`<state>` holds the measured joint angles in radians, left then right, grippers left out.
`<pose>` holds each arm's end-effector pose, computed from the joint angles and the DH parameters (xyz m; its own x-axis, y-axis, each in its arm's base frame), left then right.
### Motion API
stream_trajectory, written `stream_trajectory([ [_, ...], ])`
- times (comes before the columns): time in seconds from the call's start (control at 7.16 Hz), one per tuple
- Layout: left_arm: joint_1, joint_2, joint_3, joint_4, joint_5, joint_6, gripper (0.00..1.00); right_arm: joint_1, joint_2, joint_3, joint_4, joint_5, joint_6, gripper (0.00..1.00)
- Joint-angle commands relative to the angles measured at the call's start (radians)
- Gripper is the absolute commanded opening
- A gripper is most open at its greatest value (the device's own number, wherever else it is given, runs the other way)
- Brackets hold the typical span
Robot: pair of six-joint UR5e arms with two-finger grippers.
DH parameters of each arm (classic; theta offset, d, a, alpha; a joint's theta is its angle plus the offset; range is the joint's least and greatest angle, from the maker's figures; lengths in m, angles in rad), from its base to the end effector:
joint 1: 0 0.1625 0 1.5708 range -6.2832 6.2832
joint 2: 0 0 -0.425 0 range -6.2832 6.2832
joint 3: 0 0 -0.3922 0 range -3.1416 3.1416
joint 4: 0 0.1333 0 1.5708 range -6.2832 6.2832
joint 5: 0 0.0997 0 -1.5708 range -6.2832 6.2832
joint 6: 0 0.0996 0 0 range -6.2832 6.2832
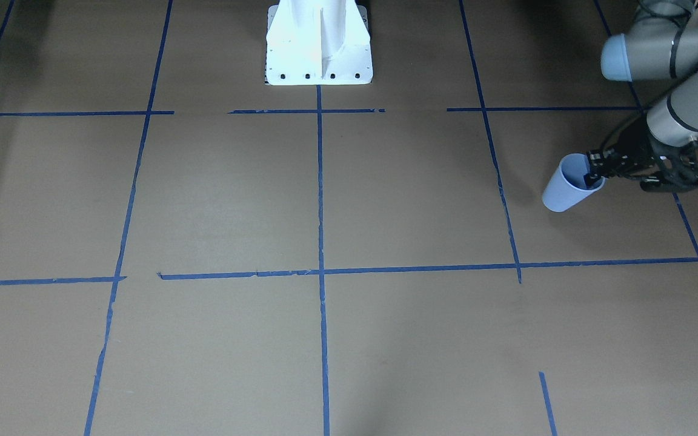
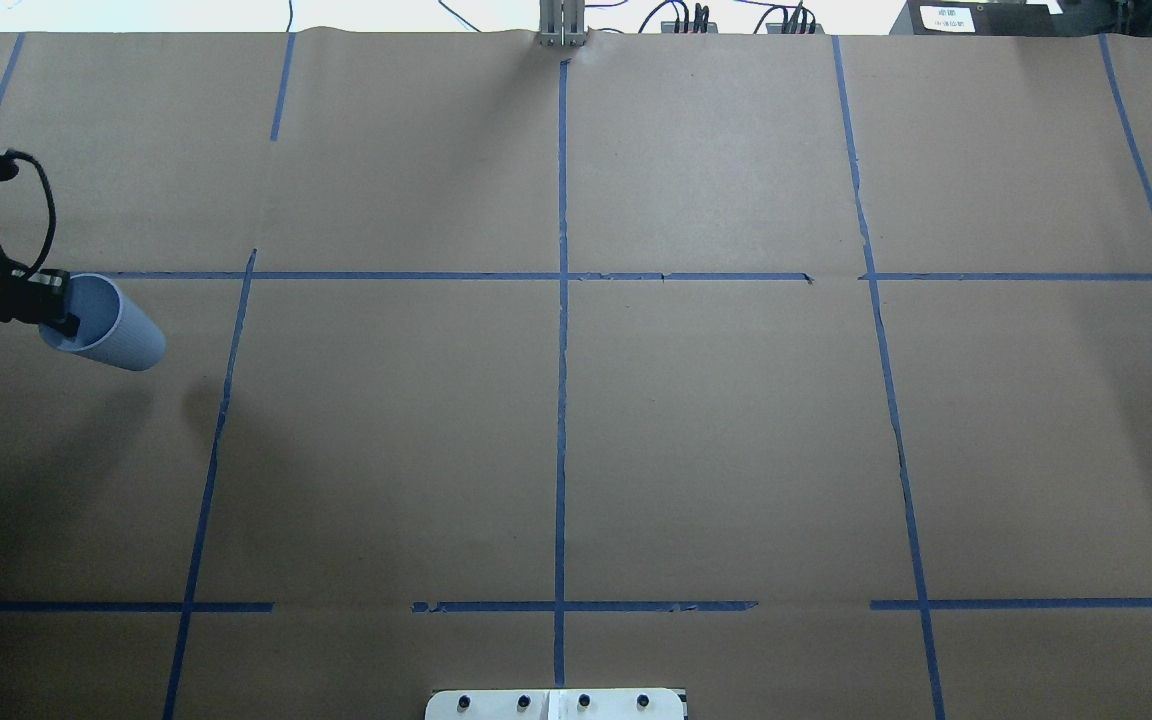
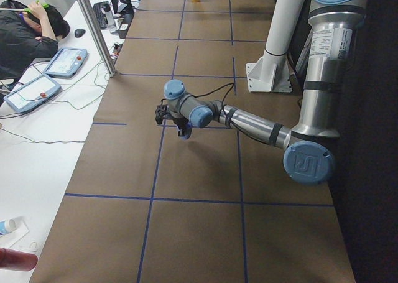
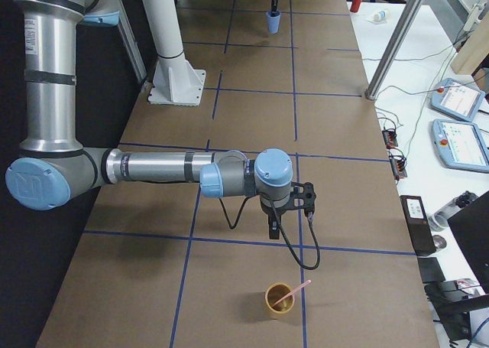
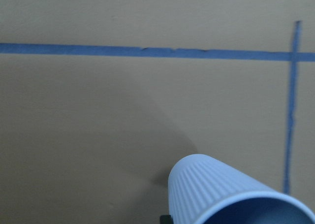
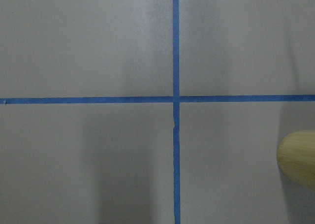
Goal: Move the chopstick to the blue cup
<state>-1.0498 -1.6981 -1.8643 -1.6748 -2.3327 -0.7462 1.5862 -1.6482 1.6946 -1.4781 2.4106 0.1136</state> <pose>0.2100 -0.4956 0.4363 0.6268 -0.0248 -0.7788 -0.0072 0.9993 -0.0376 0.0663 -0.4659 0.6201 0.6631 0.0199 0.7483 -0.0910 0.9944 0.0542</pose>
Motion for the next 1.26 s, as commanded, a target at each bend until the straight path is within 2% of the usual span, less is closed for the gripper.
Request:
stream_trajectory([
  [0.0, 0.048, -0.255, -0.107, 0.33, 0.009, -0.145, 0.0, 0.0, -0.002, 0.002, 0.002, 0.047, 0.0, 1.0],
  [0.14, 0.165, -0.343, -0.095, 0.337, 0.047, -0.327, 0.0, 0.0, -0.004, 0.002, 0.002, 0.047, 0.0, 1.0],
  [0.28, 0.288, -0.45, -0.055, 0.337, 0.147, -0.469, 0.0, 0.0, -0.004, 0.005, 0.004, 0.044, -0.002, 1.0],
  [0.56, 0.394, -0.61, 0.074, 0.323, 0.231, -0.567, 0.0, 0.0, -0.004, 0.003, 0.002, 0.044, -0.002, 1.0],
  [0.7, 0.425, -0.655, 0.133, 0.296, 0.257, -0.582, 0.0, 0.0, -0.004, 0.003, 0.002, 0.044, -0.002, 1.0],
  [0.98, 0.45, -0.67, 0.27, 0.119, 0.263, -0.61, 0.0, 0.0, -0.004, 0.003, 0.002, 0.044, -0.002, 1.0],
  [1.12, 0.459, -0.672, 0.296, 0.086, 0.262, -0.61, 0.0, 0.0, -0.004, 0.003, 0.002, 0.045, 0.001, 1.0],
])
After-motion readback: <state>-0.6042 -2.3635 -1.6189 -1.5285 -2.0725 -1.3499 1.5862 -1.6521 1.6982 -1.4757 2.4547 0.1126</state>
